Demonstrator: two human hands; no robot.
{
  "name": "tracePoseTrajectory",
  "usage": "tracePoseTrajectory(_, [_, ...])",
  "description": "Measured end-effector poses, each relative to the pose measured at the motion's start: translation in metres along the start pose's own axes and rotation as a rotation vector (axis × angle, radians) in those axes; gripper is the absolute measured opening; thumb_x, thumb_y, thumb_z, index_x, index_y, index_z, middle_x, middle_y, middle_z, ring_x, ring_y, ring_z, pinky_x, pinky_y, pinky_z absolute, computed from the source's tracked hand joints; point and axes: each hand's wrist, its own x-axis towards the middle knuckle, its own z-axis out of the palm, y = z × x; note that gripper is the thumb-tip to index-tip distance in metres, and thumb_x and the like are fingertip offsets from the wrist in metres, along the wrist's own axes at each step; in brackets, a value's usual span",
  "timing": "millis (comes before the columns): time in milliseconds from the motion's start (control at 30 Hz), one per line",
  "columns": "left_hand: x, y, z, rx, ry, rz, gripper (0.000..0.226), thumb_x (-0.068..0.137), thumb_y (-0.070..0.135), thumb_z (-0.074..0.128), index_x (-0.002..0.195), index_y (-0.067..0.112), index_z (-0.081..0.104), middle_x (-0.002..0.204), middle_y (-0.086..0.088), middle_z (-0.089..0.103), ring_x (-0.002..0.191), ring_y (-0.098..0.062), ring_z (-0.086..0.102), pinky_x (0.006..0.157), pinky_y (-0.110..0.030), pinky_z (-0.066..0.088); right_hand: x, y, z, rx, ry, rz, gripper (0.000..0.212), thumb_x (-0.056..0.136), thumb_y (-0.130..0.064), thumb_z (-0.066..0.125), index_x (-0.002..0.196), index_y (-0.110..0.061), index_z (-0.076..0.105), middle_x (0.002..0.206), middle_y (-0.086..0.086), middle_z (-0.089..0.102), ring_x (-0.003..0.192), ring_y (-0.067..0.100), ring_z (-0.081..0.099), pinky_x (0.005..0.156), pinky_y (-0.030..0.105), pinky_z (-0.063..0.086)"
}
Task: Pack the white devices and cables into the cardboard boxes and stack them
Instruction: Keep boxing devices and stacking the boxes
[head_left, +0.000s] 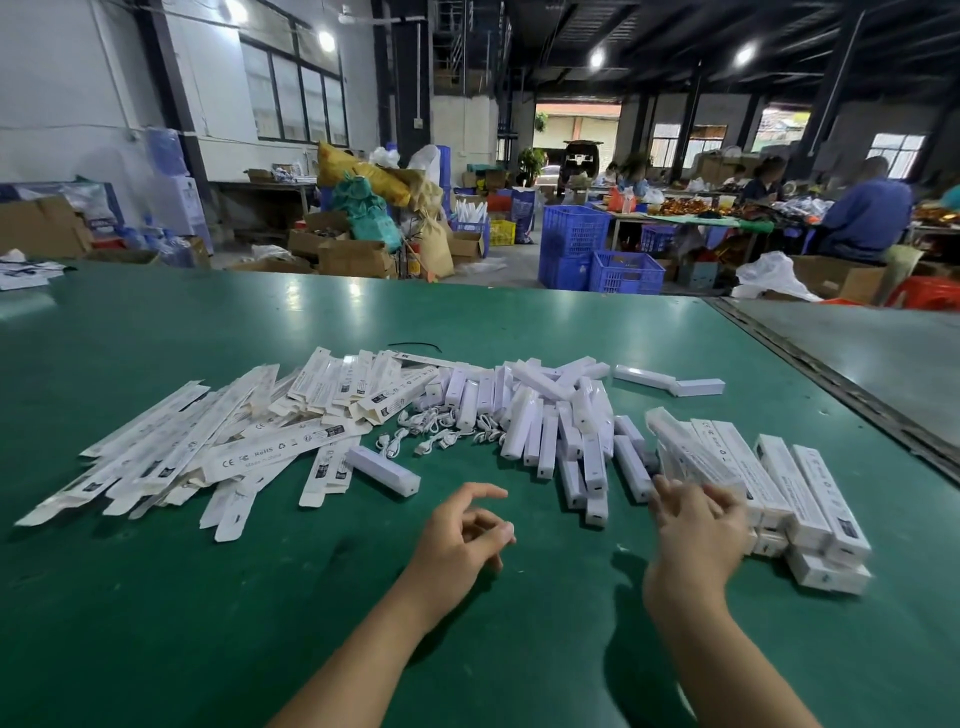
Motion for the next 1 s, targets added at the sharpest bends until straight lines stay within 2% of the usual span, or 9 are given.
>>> tracePoseTrajectory(167, [0.006,-0.001,0.000,0.073,0.152,0.008,0.016,0.094,0.003,0.061,0.096,0.019,0.066,0.077,0.000,0.069,0.056,-0.010,0.060,0.062,-0.026,0.053,-0.008,0.013,-0.001,-0.148,-0.135,0.000,0.024,0.095,0.003,0.050,0.088,-0.019,0.050,0.089,0.003,0.058,0.082,0.015,0.061,0.070,0.025,0.049])
tracePoseTrajectory(333, [0.025,0.006,-0.026,0.397,0.421,0.198,0.012,0.096,0.009,0.061,0.089,0.020,0.062,0.081,0.005,0.067,0.068,-0.006,0.060,0.062,-0.008,0.044,-0.011,0.024,0.000,-0.255,-0.231,0.023,0.018,0.095,0.000,0.051,0.093,-0.017,0.053,0.096,0.006,0.057,0.083,0.017,0.060,0.073,0.030,0.050])
tracePoseTrajectory(433, [0.040,0.012,-0.063,0.677,0.538,0.251,0.011,0.096,0.010,0.058,0.105,0.013,0.063,0.096,-0.003,0.067,0.086,-0.022,0.060,0.074,-0.031,0.049,-0.011,0.030,0.000,-0.305,-0.283,0.014,0.018,0.095,0.001,0.052,0.091,-0.016,0.054,0.092,0.006,0.058,0.083,0.018,0.058,0.074,0.031,0.049])
tracePoseTrajectory(500, [0.052,0.015,-0.097,0.921,0.530,0.160,0.027,0.095,0.010,0.055,0.121,0.014,0.056,0.116,-0.006,0.061,0.108,-0.028,0.055,0.086,-0.039,0.047,-0.012,0.034,-0.001,-0.339,-0.317,0.017,0.018,0.094,0.002,0.052,0.089,-0.015,0.056,0.087,0.005,0.059,0.081,0.018,0.057,0.072,0.031,0.047])
tracePoseTrajectory(600, [0.060,0.015,-0.151,1.337,0.425,-0.131,0.059,0.096,0.019,0.053,0.150,0.017,0.031,0.152,-0.010,0.037,0.138,-0.029,0.035,0.109,-0.046,0.036,-0.013,0.043,-0.002,-0.404,-0.380,0.004,0.015,0.092,0.000,0.056,0.088,-0.014,0.059,0.088,0.007,0.062,0.080,0.018,0.058,0.067,0.031,0.045])
tracePoseTrajectory(700, [0.061,0.007,-0.191,1.490,0.335,-0.346,0.071,0.100,0.033,0.050,0.158,0.020,0.011,0.164,-0.011,0.019,0.151,-0.030,0.017,0.120,-0.048,0.020,-0.014,0.050,-0.003,-0.473,-0.455,-0.006,0.011,0.091,0.000,0.058,0.088,-0.011,0.060,0.086,0.004,0.064,0.074,0.015,0.061,0.065,0.030,0.048])
tracePoseTrajectory(767, [0.061,0.001,-0.203,1.534,0.282,-0.398,0.074,0.100,0.041,0.049,0.159,0.021,0.010,0.163,-0.009,0.025,0.150,-0.030,0.021,0.122,-0.048,0.015,-0.013,0.054,-0.002,-0.529,-0.502,-0.011,0.011,0.090,-0.001,0.060,0.087,-0.010,0.062,0.080,0.003,0.064,0.070,0.012,0.062,0.063,0.029,0.048])
tracePoseTrajectory(900, [0.059,-0.002,-0.203,1.615,0.313,-0.327,0.065,0.100,0.043,0.053,0.154,0.018,0.027,0.146,-0.007,0.052,0.135,-0.029,0.045,0.121,-0.047,0.021,-0.012,0.059,-0.004,-0.655,-0.604,-0.045,0.010,0.090,-0.006,0.063,0.085,-0.015,0.064,0.074,0.000,0.063,0.069,0.012,0.060,0.063,0.028,0.048])
tracePoseTrajectory(1000, [0.057,0.001,-0.196,1.642,0.341,-0.280,0.056,0.100,0.037,0.054,0.149,0.018,0.035,0.136,-0.005,0.058,0.124,-0.026,0.053,0.109,-0.041,0.036,-0.011,0.059,-0.007,-0.716,-0.660,-0.051,0.010,0.089,-0.008,0.065,0.084,-0.016,0.066,0.067,-0.002,0.064,0.066,0.015,0.059,0.065,0.034,0.050])
